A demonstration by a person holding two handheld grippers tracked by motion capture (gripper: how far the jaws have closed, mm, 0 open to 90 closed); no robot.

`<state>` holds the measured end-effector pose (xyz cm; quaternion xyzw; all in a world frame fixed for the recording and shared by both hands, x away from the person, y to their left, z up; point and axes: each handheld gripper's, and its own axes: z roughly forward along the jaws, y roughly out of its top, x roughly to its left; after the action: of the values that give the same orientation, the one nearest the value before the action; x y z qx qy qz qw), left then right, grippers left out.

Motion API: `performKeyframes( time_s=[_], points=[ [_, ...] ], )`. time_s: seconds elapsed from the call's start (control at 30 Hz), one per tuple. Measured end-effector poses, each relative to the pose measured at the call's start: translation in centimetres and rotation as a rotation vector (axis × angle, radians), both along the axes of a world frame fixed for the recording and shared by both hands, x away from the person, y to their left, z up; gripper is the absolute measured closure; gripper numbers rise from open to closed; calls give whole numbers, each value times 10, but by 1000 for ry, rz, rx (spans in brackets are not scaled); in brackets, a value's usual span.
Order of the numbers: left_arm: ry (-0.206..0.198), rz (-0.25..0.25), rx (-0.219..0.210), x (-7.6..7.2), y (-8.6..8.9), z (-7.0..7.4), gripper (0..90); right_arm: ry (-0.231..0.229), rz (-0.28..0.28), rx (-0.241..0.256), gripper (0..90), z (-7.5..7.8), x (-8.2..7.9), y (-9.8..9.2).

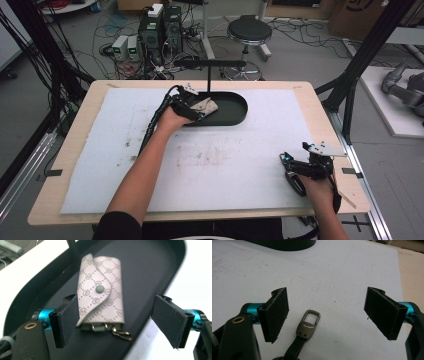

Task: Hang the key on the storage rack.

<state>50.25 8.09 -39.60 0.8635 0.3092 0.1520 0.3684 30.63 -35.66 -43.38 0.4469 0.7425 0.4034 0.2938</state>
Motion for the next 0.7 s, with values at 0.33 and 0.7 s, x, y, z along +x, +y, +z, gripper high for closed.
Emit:
performKeyframes(
  time_s=[0.33,0.7],
  points=[
    [-71,9,-120,-50,33,17,204,4,9,-7,203,1,8,7],
    [-130,3,-191,-107,61,13,181,8,26,-10,202,1,14,14]
  ],
)
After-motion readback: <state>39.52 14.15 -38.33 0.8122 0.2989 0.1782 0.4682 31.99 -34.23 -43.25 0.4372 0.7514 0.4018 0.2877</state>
